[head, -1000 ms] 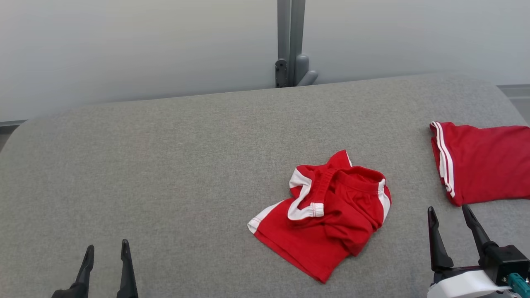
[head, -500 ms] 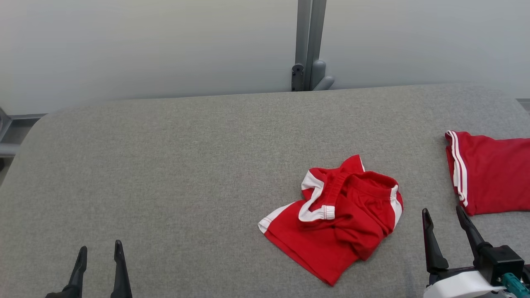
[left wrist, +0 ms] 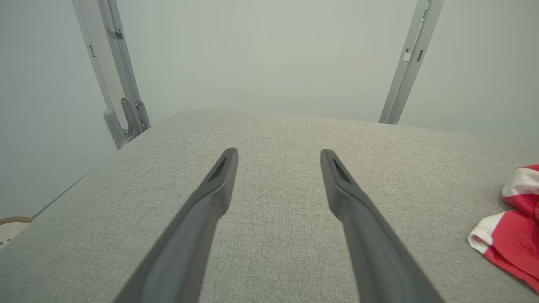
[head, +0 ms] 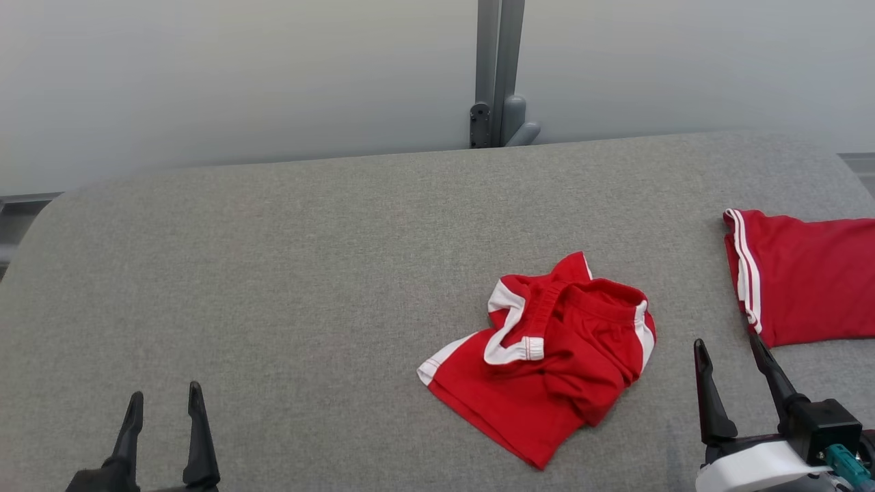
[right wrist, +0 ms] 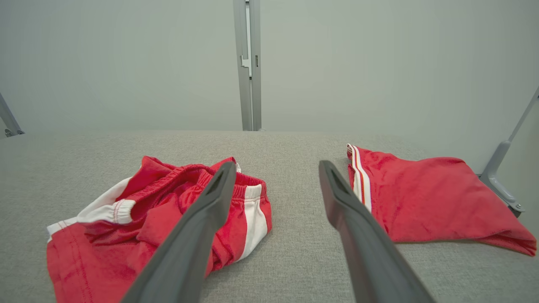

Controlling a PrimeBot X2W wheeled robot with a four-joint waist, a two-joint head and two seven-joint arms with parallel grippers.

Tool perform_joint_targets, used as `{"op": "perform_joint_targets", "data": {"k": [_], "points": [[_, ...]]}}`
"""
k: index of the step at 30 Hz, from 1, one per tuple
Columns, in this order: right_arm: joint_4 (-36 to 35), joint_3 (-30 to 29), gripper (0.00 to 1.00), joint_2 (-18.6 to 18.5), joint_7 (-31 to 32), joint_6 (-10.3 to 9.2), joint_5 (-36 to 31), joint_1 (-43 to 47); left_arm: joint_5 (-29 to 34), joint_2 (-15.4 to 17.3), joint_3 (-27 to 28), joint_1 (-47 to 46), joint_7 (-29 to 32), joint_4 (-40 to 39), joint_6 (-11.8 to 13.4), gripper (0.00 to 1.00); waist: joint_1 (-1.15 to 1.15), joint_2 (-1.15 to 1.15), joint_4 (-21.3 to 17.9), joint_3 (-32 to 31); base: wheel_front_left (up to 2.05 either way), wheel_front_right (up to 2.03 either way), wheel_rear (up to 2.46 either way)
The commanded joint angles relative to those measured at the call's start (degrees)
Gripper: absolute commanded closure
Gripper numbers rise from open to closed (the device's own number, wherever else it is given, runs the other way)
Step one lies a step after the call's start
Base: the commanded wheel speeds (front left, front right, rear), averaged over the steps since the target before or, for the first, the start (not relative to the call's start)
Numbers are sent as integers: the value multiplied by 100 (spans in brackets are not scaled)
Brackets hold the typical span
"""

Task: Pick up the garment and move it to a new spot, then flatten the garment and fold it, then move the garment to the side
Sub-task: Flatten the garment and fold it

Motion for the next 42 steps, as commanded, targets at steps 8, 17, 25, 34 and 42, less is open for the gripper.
{"op": "perform_joint_targets", "data": {"k": [8, 17, 25, 34, 42], "points": [[-94, 82, 0, -11, -17, -6, 27, -287, 108, -7, -1378, -1039, 66, -59, -73, 0, 0, 0, -783, 201, 0, 0, 0], [-130, 182, 0, -8, -17, -5, 338, -580, -103, 13, -3832, -2990, 1653, 442, -171, 0, 0, 0, -1667, 930, 0, 0, 0], [-52, 361, 0, -6, -16, -5, 664, -845, -523, 16, -4977, -4277, 2573, 1546, -178, 0, 0, 0, -2428, 1338, 0, 0, 0], [38, 401, 0, -5, -16, -5, 812, -799, -778, 13, -5327, -4964, 2901, 2422, -36, 0, 0, 0, -2732, 1365, 0, 0, 0], [56, 493, 0, -7, -16, -5, 799, -845, -1030, 10, -5434, -5250, 3265, 3166, 205, 0, 0, 0, -2751, 1306, 0, 0, 0]]}}
